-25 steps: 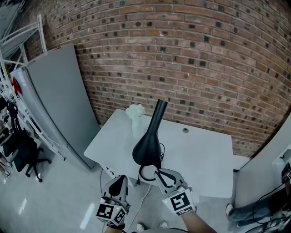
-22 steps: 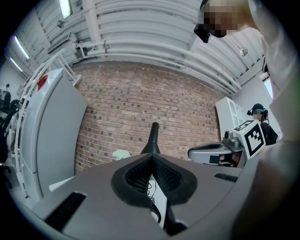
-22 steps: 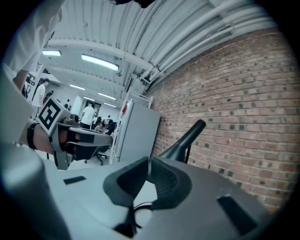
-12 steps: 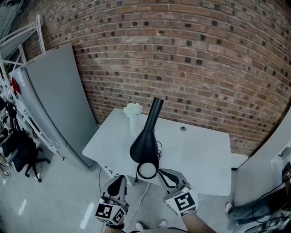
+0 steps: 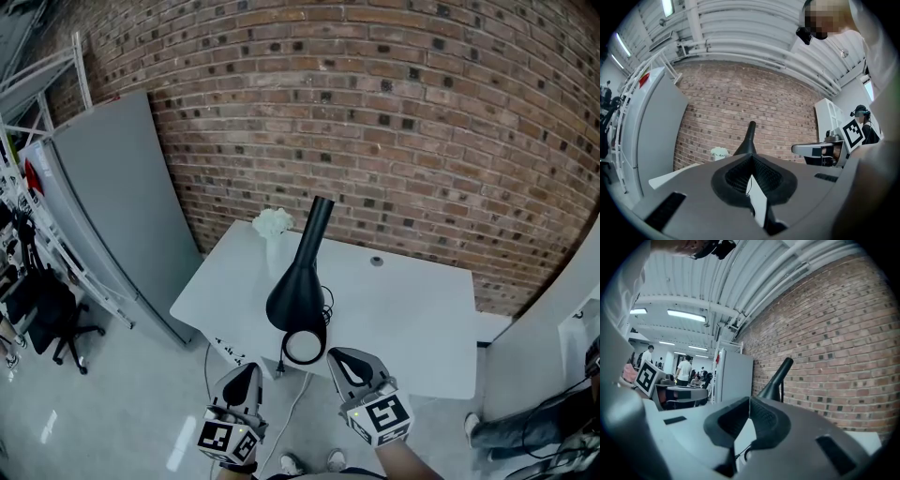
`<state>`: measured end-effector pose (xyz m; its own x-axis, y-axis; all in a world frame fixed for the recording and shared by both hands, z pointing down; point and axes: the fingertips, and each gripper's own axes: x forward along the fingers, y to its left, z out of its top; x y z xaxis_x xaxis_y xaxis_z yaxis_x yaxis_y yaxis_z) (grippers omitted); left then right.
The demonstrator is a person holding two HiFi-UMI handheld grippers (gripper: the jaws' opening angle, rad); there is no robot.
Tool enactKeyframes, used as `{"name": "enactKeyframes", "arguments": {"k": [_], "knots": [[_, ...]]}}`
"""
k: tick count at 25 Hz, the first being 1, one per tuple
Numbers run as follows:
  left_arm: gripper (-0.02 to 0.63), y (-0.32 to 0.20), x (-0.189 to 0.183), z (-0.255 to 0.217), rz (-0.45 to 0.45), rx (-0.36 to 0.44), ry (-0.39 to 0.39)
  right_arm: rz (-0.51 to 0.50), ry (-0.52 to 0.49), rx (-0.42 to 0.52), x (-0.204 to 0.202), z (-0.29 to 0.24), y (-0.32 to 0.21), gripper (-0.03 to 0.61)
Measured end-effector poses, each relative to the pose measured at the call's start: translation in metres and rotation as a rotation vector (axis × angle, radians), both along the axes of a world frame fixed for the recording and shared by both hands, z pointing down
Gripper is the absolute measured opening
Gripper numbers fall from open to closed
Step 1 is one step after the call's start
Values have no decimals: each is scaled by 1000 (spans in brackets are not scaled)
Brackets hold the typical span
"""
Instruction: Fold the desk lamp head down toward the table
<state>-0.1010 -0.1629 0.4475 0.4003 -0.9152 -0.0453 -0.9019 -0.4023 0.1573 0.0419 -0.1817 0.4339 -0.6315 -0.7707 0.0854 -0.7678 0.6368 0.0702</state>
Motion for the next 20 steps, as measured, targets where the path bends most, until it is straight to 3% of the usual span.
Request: {"name": "enactKeyframes", "arguments": {"k": [20], "knots": [[8,17,-12,0,-26,1,1,-14,-37,-21,-5,-1,10,17]]}}
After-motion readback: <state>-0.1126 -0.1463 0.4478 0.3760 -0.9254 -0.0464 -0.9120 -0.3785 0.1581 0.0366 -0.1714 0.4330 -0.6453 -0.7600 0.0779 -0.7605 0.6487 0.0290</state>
